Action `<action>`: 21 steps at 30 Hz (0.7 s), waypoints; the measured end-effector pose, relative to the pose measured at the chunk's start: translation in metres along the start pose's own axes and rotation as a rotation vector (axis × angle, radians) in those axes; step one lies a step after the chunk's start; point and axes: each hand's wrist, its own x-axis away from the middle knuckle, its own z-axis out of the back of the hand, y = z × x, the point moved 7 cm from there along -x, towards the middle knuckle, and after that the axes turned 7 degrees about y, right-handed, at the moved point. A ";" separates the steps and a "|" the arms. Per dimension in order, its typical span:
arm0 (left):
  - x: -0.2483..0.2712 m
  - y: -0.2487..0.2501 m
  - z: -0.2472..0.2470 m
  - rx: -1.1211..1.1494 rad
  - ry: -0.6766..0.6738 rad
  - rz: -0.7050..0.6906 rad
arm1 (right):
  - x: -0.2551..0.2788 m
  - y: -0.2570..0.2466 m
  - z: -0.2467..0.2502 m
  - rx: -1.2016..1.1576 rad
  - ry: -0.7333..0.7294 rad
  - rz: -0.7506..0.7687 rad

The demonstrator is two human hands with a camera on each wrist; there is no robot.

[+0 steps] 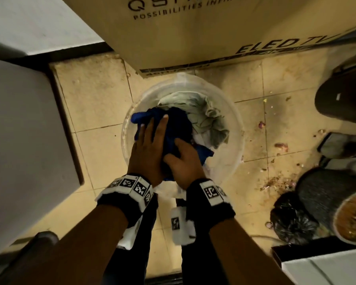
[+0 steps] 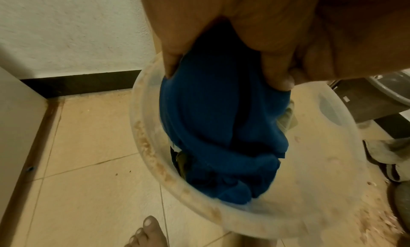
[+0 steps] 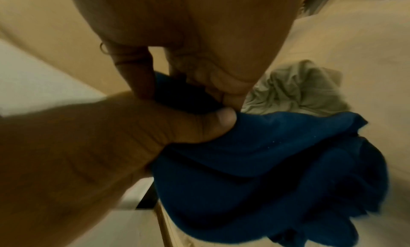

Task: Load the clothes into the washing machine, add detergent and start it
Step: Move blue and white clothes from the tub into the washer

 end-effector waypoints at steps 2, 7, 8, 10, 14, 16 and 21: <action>0.016 -0.003 -0.004 0.058 -0.107 0.047 | 0.021 0.007 -0.001 -0.153 -0.010 -0.011; 0.059 -0.009 0.002 -0.099 -0.146 0.004 | 0.056 0.017 0.026 0.044 0.108 0.020; 0.066 -0.011 0.004 -0.109 -0.135 -0.023 | 0.058 0.023 0.034 0.087 0.162 0.014; 0.077 -0.009 0.010 -0.062 -0.136 -0.106 | 0.053 0.033 0.043 0.253 0.182 -0.008; 0.110 0.026 0.015 -0.070 -0.192 -0.625 | 0.029 0.056 0.028 0.723 -0.086 0.098; 0.142 0.045 0.016 -0.090 -0.267 -0.855 | 0.026 0.059 0.007 0.987 -0.169 0.247; 0.227 0.069 0.027 -0.207 -0.360 -1.180 | 0.032 0.043 -0.043 1.244 -0.371 0.477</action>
